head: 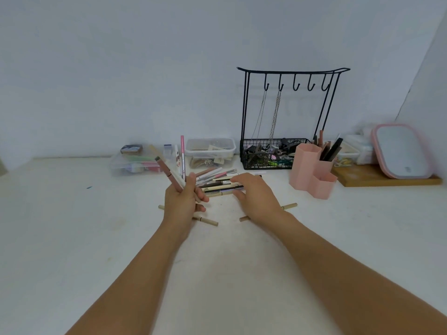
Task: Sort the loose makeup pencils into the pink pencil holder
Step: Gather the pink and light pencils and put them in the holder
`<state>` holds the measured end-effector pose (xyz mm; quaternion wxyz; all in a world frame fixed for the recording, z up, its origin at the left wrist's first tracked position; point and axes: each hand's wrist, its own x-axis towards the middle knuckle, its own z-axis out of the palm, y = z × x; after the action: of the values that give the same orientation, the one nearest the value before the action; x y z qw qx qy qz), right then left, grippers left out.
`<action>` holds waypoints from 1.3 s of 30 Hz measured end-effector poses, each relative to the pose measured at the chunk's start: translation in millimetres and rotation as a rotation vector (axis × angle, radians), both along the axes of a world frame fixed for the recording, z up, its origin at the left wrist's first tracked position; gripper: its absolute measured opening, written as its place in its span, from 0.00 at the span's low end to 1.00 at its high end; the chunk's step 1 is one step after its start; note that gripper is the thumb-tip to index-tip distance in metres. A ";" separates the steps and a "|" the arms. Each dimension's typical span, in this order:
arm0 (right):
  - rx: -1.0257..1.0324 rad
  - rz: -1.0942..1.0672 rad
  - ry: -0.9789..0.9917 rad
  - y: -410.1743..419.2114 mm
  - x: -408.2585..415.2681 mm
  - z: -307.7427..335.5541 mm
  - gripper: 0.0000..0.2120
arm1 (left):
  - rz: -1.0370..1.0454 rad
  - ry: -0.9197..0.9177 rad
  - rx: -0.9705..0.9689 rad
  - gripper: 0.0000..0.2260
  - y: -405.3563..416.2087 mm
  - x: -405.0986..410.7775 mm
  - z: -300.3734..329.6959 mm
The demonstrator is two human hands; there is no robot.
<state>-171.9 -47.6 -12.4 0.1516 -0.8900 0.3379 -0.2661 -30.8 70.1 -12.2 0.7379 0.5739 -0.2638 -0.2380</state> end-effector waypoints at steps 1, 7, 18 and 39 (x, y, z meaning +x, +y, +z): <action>-0.028 0.006 0.047 -3.4 3.8 1.7 0.15 | -0.002 -0.012 -0.004 0.15 -0.6 1.7 -0.8; -0.054 -0.022 0.179 -15.2 26.7 7.1 0.10 | 0.082 -0.003 0.055 0.19 -0.2 11.2 -1.4; 0.155 -0.020 -0.129 -19.3 13.7 12.7 0.03 | 0.126 0.060 0.050 0.18 -4.5 15.9 -2.9; 0.746 0.207 -0.533 40.8 23.2 7.7 0.02 | -0.061 0.023 0.005 0.12 -8.5 -5.1 -0.1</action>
<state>-148.7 -6.7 -4.7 0.5682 -0.7045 0.2691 -0.3293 -35.9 61.7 -12.4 0.7319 0.5645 -0.2722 -0.2677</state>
